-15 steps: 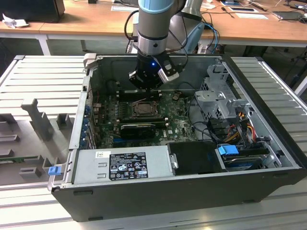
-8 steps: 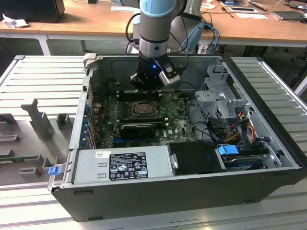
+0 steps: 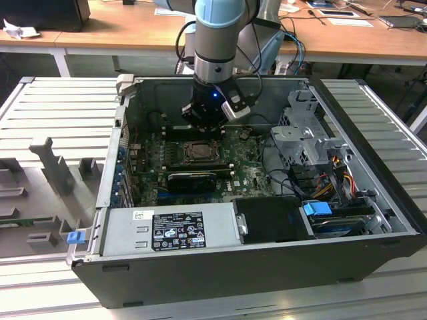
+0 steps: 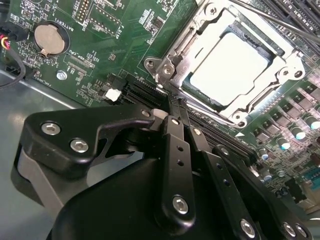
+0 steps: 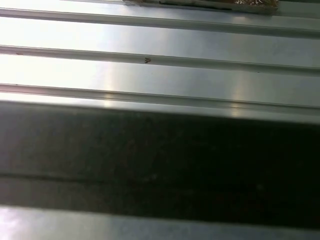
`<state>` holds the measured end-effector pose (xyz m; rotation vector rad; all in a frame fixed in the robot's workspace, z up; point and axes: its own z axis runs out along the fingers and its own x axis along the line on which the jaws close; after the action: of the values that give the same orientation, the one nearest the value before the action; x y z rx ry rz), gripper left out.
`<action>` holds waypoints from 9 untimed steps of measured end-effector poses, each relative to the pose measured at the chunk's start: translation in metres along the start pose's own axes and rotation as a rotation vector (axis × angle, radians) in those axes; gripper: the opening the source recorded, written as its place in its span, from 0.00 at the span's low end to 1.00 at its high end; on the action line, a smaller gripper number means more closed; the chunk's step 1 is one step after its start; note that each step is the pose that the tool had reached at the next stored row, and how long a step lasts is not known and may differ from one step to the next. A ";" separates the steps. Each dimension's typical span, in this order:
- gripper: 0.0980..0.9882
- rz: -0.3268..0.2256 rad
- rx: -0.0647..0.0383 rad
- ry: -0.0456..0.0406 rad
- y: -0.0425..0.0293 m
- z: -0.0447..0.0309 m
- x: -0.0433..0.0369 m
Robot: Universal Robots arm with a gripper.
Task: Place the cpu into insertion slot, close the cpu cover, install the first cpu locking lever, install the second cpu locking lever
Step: 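Install the first cpu locking lever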
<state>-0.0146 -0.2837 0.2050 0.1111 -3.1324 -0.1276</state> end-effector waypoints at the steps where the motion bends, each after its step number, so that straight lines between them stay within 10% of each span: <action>1: 0.01 0.000 0.000 0.0001 -0.0001 0.0004 0.0000; 9: 0.01 0.000 0.000 -0.0001 -0.0003 0.0022 -0.0001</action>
<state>-0.0144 -0.2838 0.2027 0.1110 -3.1326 -0.1269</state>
